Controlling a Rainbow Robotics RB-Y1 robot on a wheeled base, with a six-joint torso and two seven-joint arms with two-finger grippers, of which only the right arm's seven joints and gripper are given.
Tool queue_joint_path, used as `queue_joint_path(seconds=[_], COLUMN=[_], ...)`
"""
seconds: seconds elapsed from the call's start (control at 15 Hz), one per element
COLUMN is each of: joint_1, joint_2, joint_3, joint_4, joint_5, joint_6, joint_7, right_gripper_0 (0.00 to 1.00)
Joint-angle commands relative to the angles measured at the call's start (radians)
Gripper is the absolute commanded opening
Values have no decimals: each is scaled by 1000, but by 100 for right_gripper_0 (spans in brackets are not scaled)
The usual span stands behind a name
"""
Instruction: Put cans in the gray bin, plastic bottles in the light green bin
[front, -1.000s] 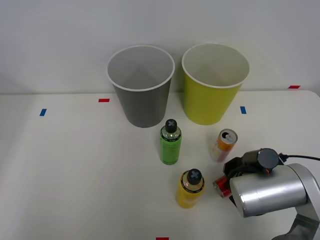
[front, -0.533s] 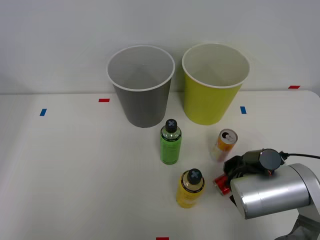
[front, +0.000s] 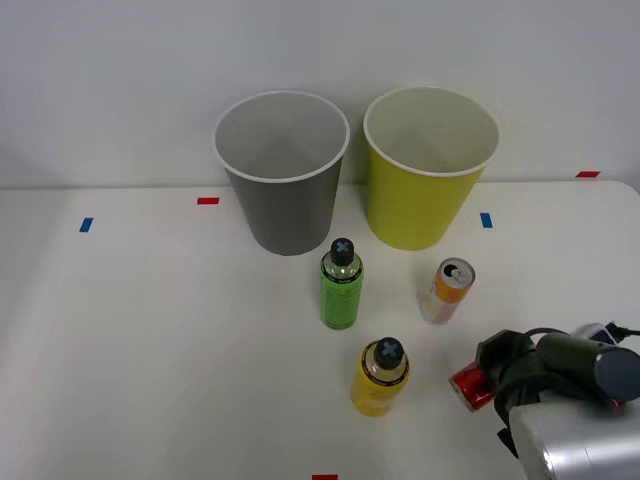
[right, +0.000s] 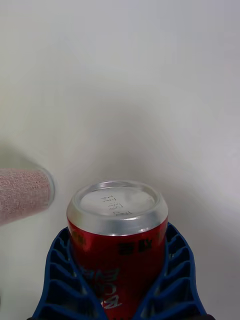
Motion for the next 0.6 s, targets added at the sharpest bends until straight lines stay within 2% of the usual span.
queue_joint_path(seconds=[0.07, 0.33, 0.6], joint_1=[126, 250, 321], joint_2=[-79, -192, -214], joint_3=[0, 10, 17], joint_4=[-125, -175, -175], joint_5=[1, 27, 113], joint_6=[-13, -138, -454], joint_7=[15, 18, 31], right_gripper_0=[0, 0, 0])
